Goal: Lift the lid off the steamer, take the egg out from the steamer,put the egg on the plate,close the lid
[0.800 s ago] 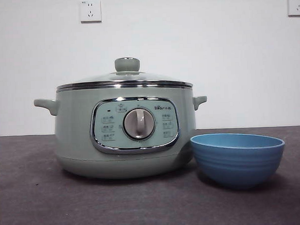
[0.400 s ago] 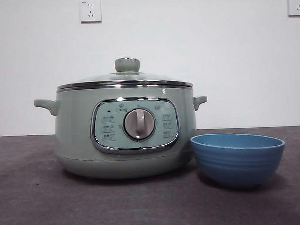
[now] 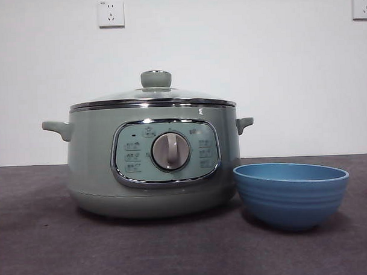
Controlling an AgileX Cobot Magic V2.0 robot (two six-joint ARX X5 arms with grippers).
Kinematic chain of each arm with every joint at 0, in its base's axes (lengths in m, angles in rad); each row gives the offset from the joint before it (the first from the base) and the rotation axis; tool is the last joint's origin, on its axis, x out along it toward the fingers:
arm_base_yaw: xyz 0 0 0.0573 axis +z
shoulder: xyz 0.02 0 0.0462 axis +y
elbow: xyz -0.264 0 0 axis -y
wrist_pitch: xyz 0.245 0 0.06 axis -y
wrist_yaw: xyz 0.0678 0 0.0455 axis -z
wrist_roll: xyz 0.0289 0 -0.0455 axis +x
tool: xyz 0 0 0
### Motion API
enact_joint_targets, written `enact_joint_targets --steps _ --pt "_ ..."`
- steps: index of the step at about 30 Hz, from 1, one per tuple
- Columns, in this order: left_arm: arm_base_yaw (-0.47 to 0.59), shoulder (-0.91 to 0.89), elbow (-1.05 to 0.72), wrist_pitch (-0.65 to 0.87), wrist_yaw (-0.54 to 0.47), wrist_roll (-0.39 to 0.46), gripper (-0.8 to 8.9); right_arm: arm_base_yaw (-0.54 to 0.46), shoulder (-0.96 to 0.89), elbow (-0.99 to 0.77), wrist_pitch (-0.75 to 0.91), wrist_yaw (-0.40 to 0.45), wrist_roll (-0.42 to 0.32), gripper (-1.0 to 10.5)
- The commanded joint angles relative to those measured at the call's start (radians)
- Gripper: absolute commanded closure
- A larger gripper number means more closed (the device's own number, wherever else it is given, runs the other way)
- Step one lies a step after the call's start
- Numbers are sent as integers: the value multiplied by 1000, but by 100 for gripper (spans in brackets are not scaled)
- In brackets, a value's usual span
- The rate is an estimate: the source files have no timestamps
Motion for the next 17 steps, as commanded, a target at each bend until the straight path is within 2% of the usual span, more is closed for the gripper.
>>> enact_joint_targets --steps 1,4,9,14,17 --pt "2 61 55 -58 80 65 821 23 71 95 -120 -42 -150 958" --pt "0 124 102 -127 138 104 821 63 124 154 -201 -61 -188 958" --pt "-15 179 132 -174 140 134 820 146 138 163 -204 -49 -219 958" --pt "-61 190 132 -173 89 156 821 225 138 163 -201 96 -220 958" --pt "-80 190 132 -168 85 156 820 246 138 163 -198 127 -221 953"
